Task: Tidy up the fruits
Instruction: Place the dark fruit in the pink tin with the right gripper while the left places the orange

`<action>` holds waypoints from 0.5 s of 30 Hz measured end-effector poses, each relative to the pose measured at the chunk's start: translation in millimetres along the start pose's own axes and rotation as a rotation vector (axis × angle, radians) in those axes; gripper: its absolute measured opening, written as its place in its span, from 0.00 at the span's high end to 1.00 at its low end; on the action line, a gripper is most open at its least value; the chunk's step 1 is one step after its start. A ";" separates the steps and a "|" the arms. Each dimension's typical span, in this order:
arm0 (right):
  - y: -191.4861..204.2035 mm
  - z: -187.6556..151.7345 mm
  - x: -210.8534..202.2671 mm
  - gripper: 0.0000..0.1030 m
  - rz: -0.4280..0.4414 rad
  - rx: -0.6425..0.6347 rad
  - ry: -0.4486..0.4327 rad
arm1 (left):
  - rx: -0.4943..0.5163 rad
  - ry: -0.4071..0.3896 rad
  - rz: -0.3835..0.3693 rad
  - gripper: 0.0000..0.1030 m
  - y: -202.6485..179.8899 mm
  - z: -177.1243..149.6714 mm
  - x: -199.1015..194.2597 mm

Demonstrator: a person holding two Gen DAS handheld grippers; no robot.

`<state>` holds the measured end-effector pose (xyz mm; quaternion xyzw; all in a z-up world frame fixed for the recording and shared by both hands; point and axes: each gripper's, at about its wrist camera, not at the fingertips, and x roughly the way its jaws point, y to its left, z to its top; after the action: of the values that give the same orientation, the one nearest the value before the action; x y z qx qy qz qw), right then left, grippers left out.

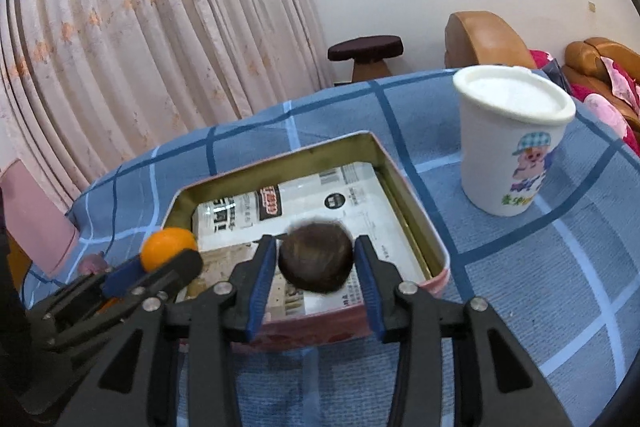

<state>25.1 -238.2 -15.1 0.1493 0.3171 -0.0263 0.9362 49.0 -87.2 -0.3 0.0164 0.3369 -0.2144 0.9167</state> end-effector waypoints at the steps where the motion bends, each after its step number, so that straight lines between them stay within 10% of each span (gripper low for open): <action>1: -0.7 0.4 -0.1 0.49 -0.002 0.005 -0.003 | 0.000 0.000 0.012 0.61 0.2 -0.5 2.1; 7: -4.6 -2.1 -13.0 0.36 0.005 0.036 -0.074 | 0.031 -0.062 0.052 0.29 -3.2 -4.6 -9.3; 15: 13.8 -8.2 -29.3 0.35 -0.005 -0.037 -0.133 | 0.023 -0.086 0.091 0.27 17.3 -9.7 -28.2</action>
<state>-1.1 -223.9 0.0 0.1291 0.2549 -0.0326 0.9578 30.9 -59.1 7.9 0.0330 0.2934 -0.1767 0.9390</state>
